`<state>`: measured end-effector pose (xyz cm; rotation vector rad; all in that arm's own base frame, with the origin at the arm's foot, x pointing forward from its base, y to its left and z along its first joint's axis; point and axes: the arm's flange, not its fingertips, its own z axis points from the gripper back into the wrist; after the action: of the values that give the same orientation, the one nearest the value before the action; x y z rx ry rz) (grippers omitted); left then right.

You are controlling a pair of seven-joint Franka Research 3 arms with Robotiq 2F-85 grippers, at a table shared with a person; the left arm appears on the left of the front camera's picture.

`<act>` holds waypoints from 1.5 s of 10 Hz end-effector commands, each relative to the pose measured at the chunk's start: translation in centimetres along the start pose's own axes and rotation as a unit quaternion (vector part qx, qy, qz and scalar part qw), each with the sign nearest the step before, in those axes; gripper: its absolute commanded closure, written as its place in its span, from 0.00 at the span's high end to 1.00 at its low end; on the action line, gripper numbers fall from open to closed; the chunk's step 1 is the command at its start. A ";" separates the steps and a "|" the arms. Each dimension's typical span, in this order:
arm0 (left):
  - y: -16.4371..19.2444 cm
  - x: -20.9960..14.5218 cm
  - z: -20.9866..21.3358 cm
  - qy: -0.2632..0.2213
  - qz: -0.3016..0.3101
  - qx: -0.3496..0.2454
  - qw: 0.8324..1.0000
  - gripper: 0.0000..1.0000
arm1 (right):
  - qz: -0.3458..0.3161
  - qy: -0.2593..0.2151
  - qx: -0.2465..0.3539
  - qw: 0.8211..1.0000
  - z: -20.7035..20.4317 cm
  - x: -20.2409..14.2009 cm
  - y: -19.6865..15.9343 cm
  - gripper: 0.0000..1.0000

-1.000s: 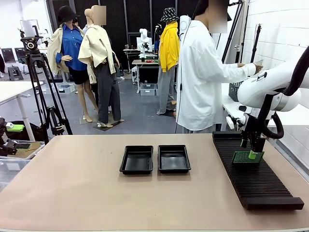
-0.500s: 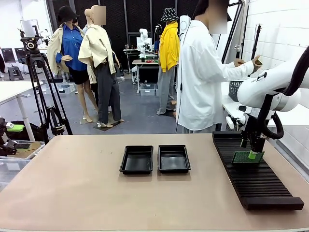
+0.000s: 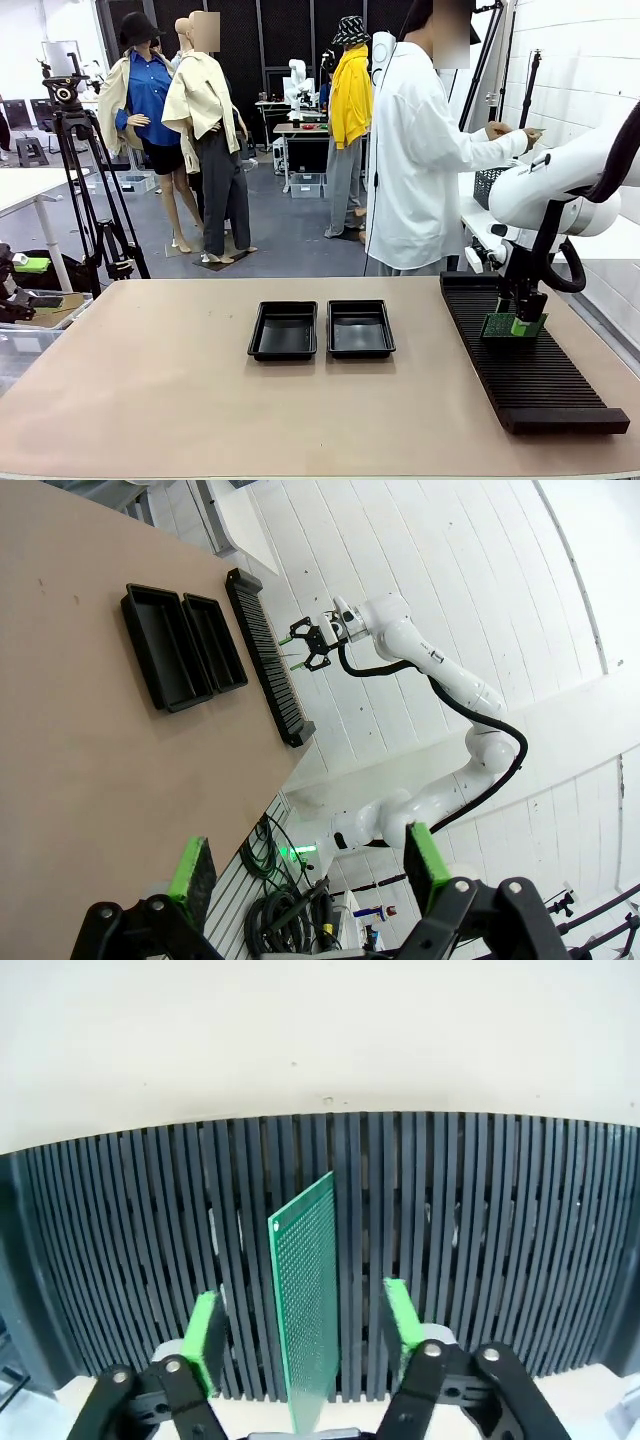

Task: Inspect and transfer BCBs to ESD trays.
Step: Pick up the Blank PCB from the PCB Rack and place it in the left ESD tray.

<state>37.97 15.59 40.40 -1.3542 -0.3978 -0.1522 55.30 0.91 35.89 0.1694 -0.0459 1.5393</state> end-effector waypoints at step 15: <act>-0.2 0.0 0.1 -0.001 -0.003 0.000 1.000 1.00 | 0.006 0.000 0.017 1.000 1.8 -0.6 -0.5 0.00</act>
<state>37.97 15.59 40.40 -1.3542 -0.3978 -0.1522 56.30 0.43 37.06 0.1480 -0.0573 1.5404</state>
